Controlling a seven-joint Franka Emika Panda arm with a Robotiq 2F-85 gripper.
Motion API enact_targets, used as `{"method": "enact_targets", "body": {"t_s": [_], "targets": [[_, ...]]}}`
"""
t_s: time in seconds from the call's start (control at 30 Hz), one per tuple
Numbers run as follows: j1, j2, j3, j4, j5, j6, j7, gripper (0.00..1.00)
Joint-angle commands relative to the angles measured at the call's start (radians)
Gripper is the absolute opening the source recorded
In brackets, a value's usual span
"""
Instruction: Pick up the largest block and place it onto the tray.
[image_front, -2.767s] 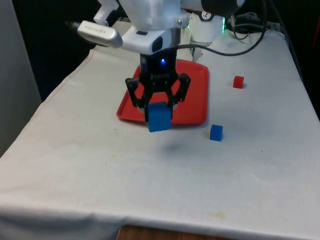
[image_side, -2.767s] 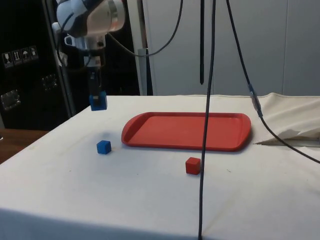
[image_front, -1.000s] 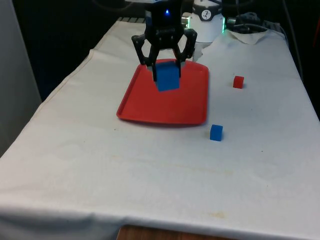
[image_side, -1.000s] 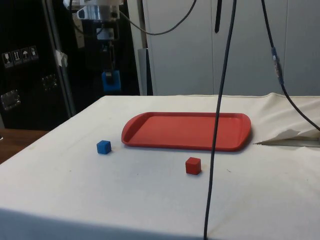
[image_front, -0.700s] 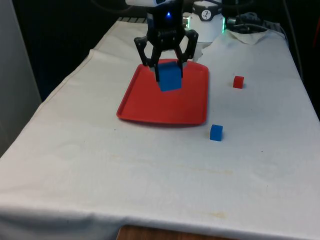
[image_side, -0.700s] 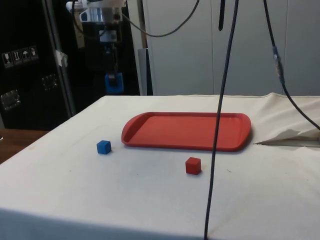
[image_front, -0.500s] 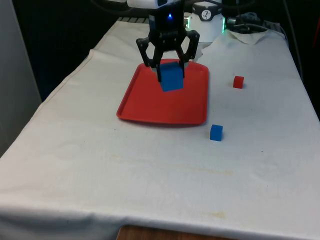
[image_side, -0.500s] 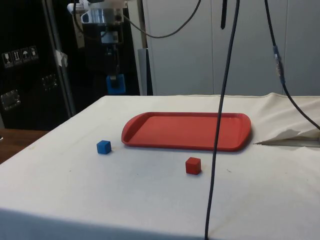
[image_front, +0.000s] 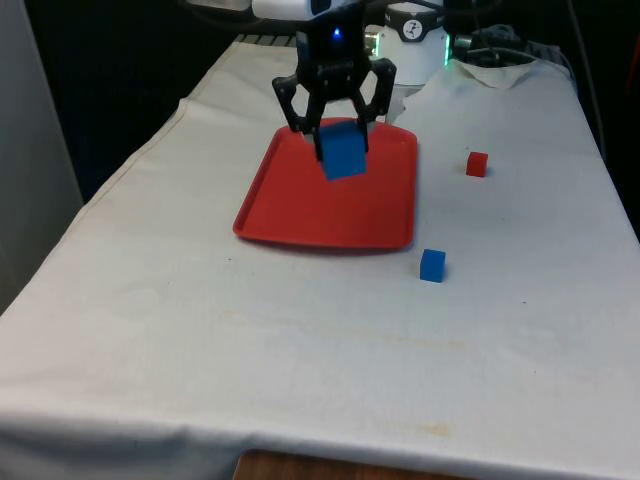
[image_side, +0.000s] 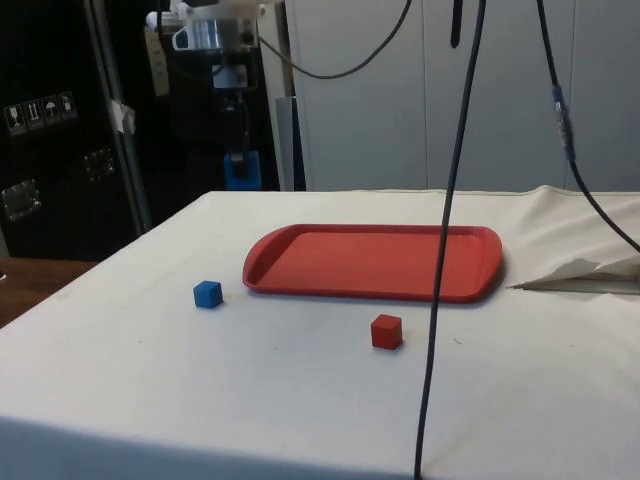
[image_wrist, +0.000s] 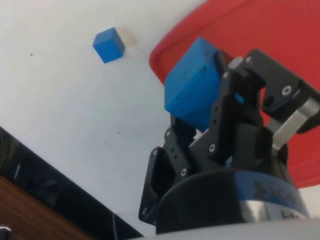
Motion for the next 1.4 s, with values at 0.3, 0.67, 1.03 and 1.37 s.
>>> {"method": "enact_targets", "body": {"t_s": [0.3, 0.67, 1.03, 1.37], "targets": [[0.026, -0.057, -0.025, -0.087, -0.016, 0.031, -0.03, 0.0], [0.028, -0.089, -0.025, -0.13, -0.024, 0.03, -0.051, 0.0], [0.032, -0.116, -0.025, -0.171, -0.042, 0.033, -0.078, 0.0], [0.039, -0.146, -0.029, -0.206, -0.099, 0.049, -0.063, 0.0]]}}
